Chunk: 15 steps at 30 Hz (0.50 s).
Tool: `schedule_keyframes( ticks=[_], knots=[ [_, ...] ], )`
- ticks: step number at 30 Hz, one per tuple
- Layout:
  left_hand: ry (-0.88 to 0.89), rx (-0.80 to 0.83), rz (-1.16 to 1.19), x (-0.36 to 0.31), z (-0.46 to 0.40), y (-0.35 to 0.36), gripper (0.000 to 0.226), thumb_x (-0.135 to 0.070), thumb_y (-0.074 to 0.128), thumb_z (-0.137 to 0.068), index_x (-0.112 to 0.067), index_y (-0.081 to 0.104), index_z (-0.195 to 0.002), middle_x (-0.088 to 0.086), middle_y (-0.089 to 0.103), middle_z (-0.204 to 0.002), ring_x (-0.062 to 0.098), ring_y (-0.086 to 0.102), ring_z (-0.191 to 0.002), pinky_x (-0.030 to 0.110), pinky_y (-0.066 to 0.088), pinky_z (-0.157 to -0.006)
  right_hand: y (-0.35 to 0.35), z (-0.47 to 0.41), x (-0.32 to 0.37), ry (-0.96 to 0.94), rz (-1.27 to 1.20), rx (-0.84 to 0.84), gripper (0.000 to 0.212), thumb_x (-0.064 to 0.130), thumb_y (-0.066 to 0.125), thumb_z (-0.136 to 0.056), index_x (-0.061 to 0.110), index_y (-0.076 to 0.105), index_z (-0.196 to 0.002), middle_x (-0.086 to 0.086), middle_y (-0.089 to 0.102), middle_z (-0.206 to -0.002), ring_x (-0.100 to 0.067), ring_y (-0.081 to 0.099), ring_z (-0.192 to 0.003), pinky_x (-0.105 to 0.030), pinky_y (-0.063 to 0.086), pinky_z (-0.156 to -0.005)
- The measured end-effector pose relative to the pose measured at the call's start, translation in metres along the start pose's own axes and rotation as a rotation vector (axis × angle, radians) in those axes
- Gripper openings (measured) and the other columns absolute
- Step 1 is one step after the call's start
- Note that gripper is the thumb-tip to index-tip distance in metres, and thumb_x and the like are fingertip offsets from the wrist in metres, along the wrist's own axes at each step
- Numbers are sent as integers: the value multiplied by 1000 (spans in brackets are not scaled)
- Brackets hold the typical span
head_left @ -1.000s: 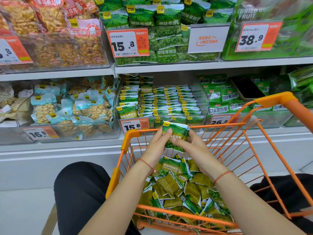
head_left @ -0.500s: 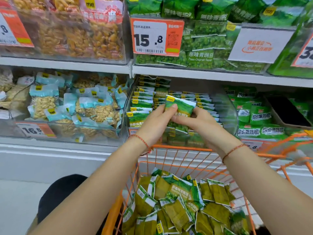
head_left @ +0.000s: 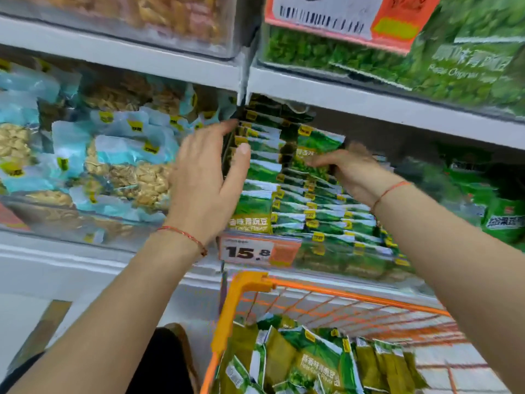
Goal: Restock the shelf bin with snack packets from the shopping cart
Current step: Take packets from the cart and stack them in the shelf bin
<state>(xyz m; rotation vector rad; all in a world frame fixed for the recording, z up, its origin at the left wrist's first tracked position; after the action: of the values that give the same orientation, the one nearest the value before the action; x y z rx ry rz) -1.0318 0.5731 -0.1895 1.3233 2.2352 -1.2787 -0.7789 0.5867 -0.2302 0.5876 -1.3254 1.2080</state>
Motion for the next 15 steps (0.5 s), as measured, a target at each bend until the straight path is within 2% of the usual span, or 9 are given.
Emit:
schedule_keyframes(
  ticks=[2,3,6,8,9,12,15],
  knots=[
    [12,6,14,0,-2,2,43,-36,39,-99,-9,49,-131,8,55,-122,18,43,-112,17,26,-89,11,-18,-2,3,-83,34,156,42,93,-4,-6,32,-139,-21,48,-137,-25,45,-130,-38,29,-111],
    [11,5,21,1,-2,2,44,-37,38,-98,-9,49,-131,6,55,-122,17,43,-112,16,25,-90,15,-25,-2,10,-118,47,152,36,94,-8,-7,32,-139,-21,46,-139,-24,42,-132,-36,25,-111],
    [8,-10,35,2,-3,2,45,-37,37,-97,-9,49,-130,4,54,-121,14,43,-111,12,25,-88,29,-7,14,5,-153,-20,115,21,91,-43,-10,34,-138,-14,49,-136,-21,43,-127,-31,25,-106],
    [21,-16,35,0,-3,2,43,-35,38,-98,-9,49,-129,3,53,-118,14,42,-110,9,24,-87,29,-1,16,-11,-115,-126,83,10,82,-70,-7,34,-136,-7,48,-129,-19,44,-122,-24,28,-94],
    [29,-18,30,-1,-2,2,42,-34,39,-98,-8,50,-129,2,53,-117,14,42,-109,9,24,-86,26,-2,14,-22,-84,-176,74,8,77,-76,-5,35,-136,-9,47,-132,-21,43,-123,-23,29,-89],
    [34,-18,28,-1,-2,2,39,-32,41,-98,-8,49,-129,3,53,-118,14,42,-109,5,23,-88,26,0,17,-66,-25,-197,73,7,73,-81,0,33,-141,-10,40,-144,-25,38,-132,-21,28,-88],
    [19,-8,29,-2,-1,2,39,-30,43,-98,-8,49,-130,5,54,-120,14,42,-110,11,25,-88,30,0,21,-55,90,-136,54,6,69,-84,3,44,-133,-9,52,-125,-25,46,-125,-22,33,-88]
  ],
)
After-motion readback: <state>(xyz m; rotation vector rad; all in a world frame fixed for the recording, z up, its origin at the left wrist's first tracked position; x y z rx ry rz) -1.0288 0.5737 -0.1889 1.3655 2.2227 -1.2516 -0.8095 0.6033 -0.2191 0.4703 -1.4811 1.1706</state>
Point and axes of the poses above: each hand's wrist, its own z-axis away from the middle knuckle, its own y-axis out of the palm, x = y × z, the point moved 5 cm from there along -z, towards the middle knuckle
